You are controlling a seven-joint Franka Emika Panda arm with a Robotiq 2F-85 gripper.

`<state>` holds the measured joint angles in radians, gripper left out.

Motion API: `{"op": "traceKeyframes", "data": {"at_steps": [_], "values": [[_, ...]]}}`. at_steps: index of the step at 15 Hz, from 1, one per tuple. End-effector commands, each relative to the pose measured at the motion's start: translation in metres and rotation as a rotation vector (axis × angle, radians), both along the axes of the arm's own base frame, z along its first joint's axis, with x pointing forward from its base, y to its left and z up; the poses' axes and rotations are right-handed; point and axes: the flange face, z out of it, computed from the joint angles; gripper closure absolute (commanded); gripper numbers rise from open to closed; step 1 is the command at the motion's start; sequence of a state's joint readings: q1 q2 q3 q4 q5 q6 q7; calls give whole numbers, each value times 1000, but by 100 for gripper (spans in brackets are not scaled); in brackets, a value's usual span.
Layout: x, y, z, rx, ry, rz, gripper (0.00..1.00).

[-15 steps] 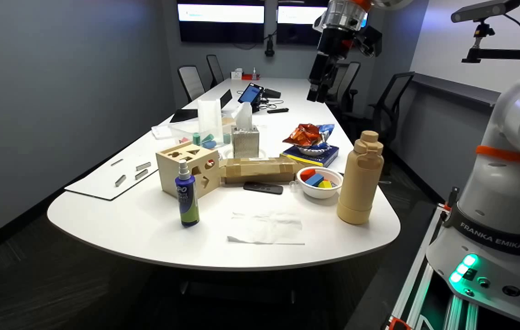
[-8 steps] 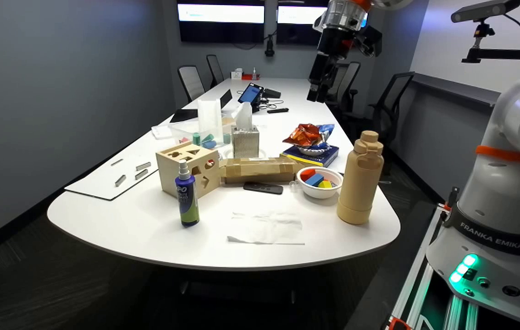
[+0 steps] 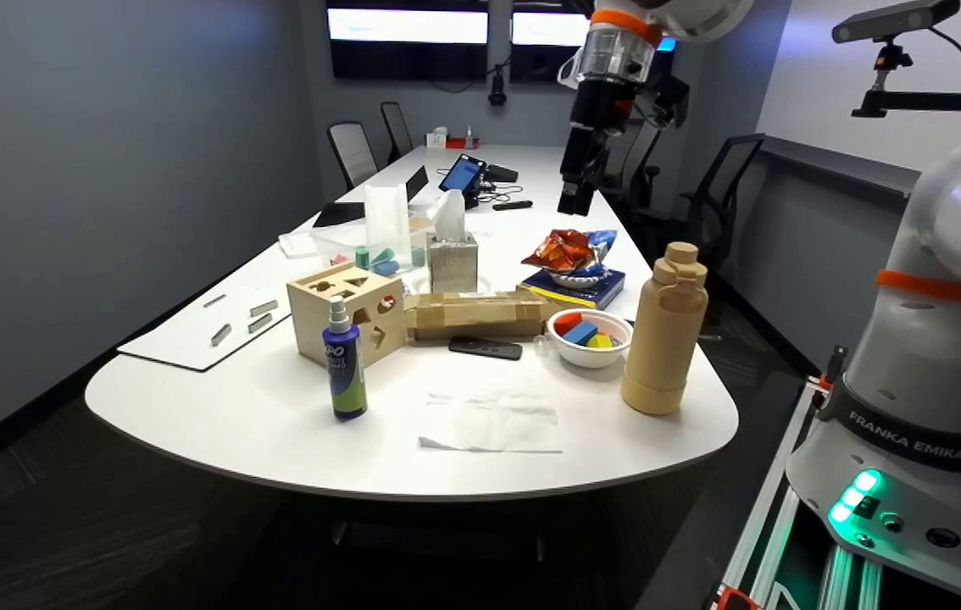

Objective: Fold the tissue on the table

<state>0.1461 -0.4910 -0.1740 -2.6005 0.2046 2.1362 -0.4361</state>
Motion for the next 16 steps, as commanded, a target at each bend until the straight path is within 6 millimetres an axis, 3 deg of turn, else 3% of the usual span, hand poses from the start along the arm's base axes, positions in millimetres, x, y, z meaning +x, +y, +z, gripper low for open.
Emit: {"op": "traceKeyframes", "data": {"at_steps": [1, 7, 16], "values": [[18, 36, -41, 51, 50, 79, 0], [53, 80, -106, 114, 45, 184, 0], [107, 90, -176, 87, 38, 229, 0]]}}
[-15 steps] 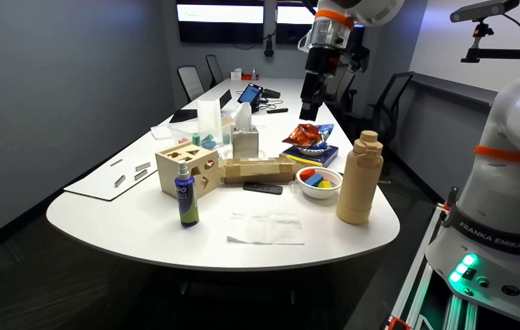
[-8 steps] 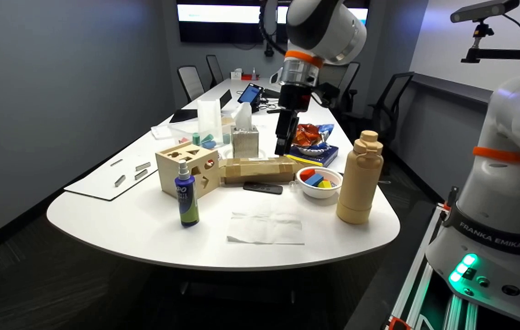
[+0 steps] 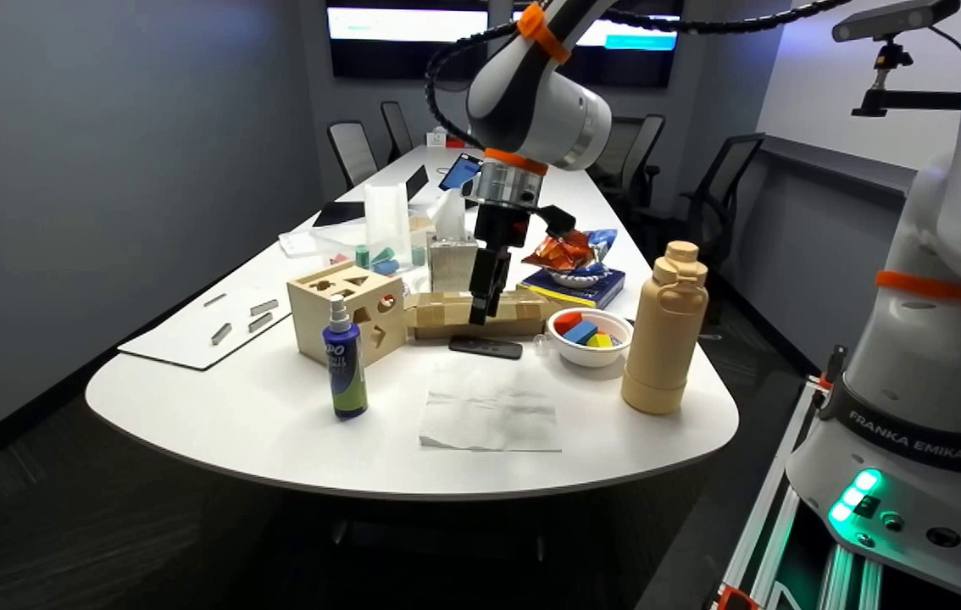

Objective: Fold the tissue on the table

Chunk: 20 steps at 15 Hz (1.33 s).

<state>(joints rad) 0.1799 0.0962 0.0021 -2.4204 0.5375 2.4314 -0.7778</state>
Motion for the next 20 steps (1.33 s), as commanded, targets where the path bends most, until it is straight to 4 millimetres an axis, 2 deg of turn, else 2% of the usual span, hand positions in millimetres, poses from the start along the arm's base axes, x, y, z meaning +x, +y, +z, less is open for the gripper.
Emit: {"op": "traceKeyframes", "data": {"at_steps": [1, 9, 20], "values": [[22, -1, -27, 3, 2, 9, 0], [36, -16, -80, -30, -39, -35, 0], [37, -15, -117, -56, -61, -31, 0]]}}
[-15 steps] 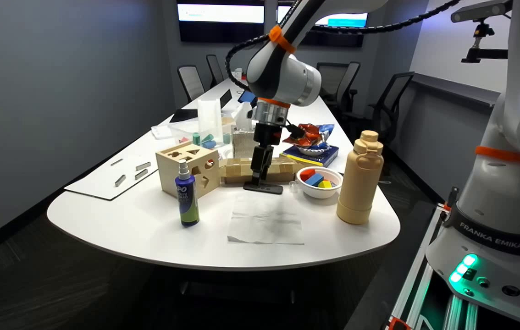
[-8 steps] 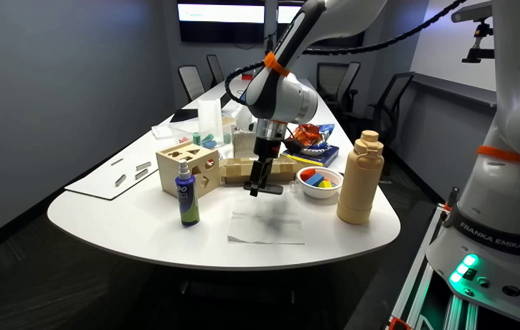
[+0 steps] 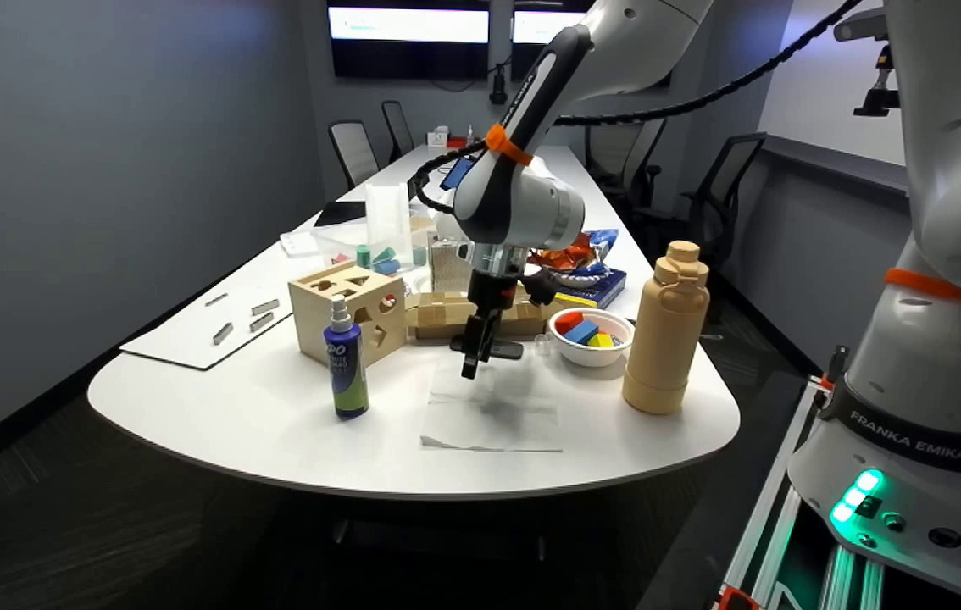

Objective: Fold the tissue on the table

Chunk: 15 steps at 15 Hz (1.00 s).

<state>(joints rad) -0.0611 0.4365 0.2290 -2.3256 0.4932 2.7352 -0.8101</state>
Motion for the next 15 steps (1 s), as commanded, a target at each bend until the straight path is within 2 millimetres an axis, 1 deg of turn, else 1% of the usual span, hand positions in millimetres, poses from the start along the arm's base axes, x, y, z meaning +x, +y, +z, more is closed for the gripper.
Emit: {"op": "traceKeyframes", "data": {"at_steps": [1, 8, 15], "values": [[8, 0, -8, -11, -18, 12, 0], [16, -2, -14, -31, -38, 27, 0], [17, -1, -23, -46, -23, 29, 0]]}}
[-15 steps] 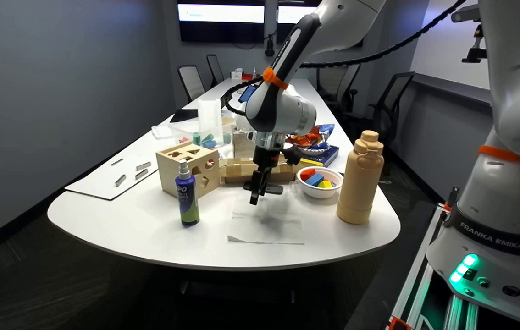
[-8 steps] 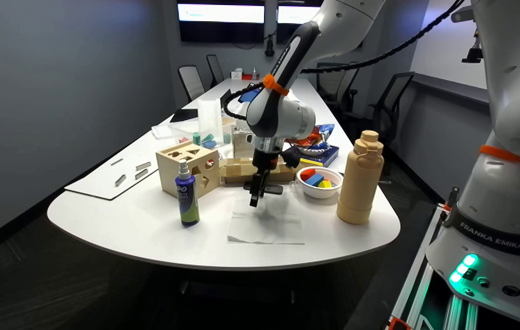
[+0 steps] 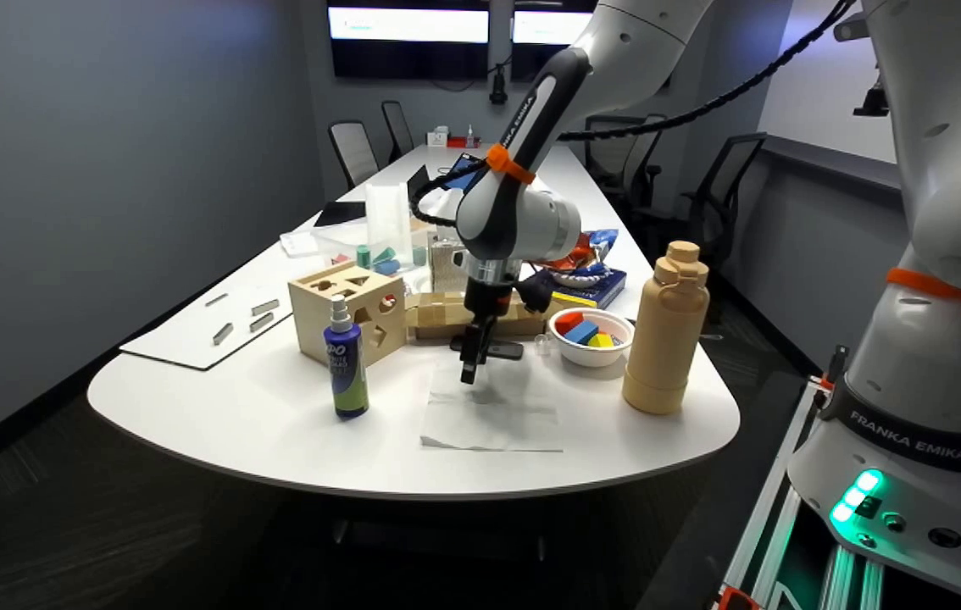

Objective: Fold the tissue on the table

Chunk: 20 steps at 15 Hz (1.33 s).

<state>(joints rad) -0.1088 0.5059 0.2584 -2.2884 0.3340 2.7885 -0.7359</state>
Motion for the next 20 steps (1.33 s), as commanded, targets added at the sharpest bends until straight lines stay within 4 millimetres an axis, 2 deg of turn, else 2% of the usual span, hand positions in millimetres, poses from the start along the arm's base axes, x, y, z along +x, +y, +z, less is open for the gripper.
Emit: {"op": "traceKeyframes", "data": {"at_steps": [1, 2, 4, 9, 12, 13, 16, 20], "values": [[5, 2, -7, 1, 3, -10, 0], [6, 3, -7, 3, 7, -12, 23], [7, 2, -8, 5, 12, -18, 34], [9, -2, -11, 2, 22, -35, 73], [10, 3, -9, 5, 21, -38, 97], [11, 3, -9, 5, 22, -40, 100], [12, 3, -5, 3, 17, -47, 98], [15, 5, 11, 2, -6, -63, 98]]}}
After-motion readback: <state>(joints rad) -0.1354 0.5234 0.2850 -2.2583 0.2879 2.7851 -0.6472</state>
